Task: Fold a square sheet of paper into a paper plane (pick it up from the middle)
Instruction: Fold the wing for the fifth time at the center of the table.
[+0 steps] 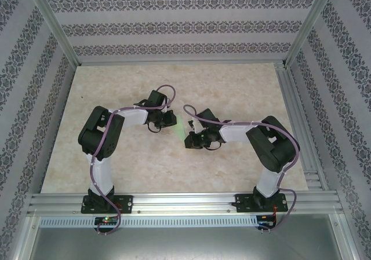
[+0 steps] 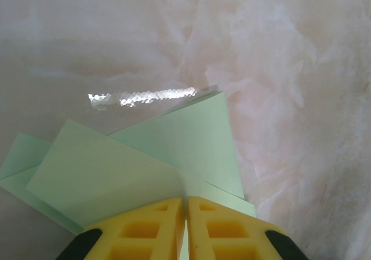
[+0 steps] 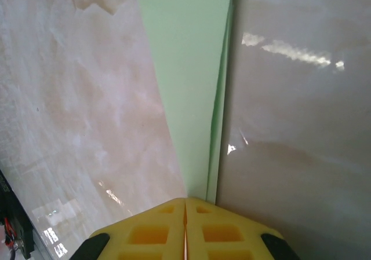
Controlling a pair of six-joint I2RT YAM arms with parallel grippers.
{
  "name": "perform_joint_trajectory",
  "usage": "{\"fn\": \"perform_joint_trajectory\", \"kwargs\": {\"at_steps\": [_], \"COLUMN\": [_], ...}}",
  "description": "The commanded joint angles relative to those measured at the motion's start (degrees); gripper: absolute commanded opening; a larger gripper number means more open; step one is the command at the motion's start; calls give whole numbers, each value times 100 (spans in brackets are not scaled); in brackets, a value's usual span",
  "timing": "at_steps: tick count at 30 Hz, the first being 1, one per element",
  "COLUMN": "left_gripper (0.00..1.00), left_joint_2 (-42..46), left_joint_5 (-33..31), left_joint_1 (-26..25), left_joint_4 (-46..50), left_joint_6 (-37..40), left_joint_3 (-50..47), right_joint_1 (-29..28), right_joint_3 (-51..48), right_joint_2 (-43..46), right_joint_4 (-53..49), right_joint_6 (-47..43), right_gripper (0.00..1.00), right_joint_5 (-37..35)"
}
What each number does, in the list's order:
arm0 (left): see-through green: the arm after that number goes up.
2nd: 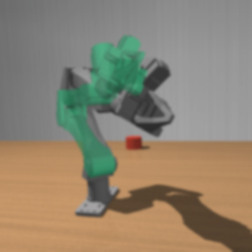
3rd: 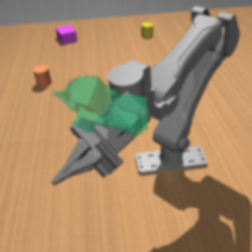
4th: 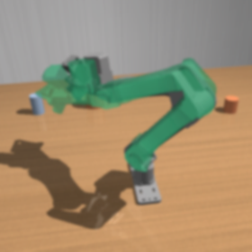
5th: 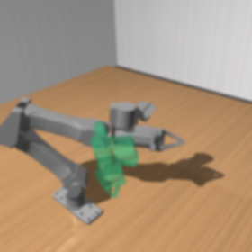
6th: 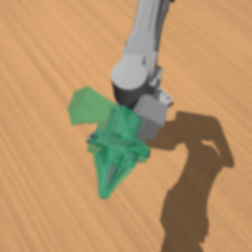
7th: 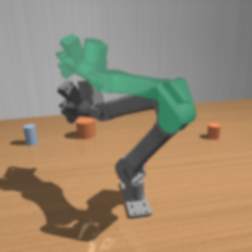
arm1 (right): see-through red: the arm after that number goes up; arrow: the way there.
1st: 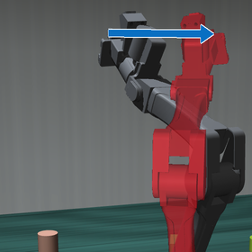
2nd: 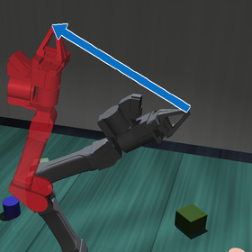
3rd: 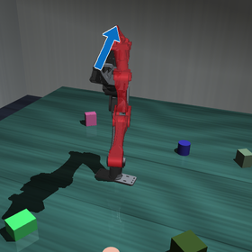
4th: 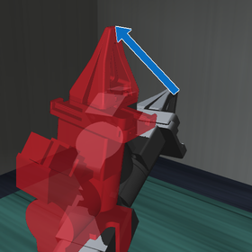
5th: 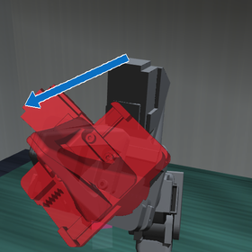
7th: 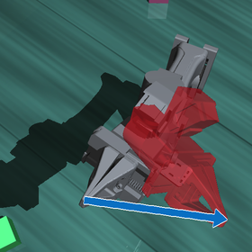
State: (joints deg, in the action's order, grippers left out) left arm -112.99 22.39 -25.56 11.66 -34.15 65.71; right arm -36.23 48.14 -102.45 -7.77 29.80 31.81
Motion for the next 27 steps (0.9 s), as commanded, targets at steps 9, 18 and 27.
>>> {"fn": "perform_joint_trajectory", "kwargs": {"at_steps": [9,18,27], "left_gripper": [15,31,64], "left_joint_2": [-419,361,1099], "left_joint_5": [-508,-307,-1872], "left_joint_1": [7,-85,-547], "left_joint_4": [270,367,1621], "left_joint_6": [11,-21,16], "left_joint_3": [63,326,605], "right_joint_1": [-43,346,1067], "right_joint_3": [-427,-305,-498], "right_joint_2": [709,2217,3214], "right_joint_4": [-911,-599,-99], "right_joint_6": [-169,-100,-793], "right_gripper": [10,41,84], "right_joint_5": [-192,-1814,-3213]}}
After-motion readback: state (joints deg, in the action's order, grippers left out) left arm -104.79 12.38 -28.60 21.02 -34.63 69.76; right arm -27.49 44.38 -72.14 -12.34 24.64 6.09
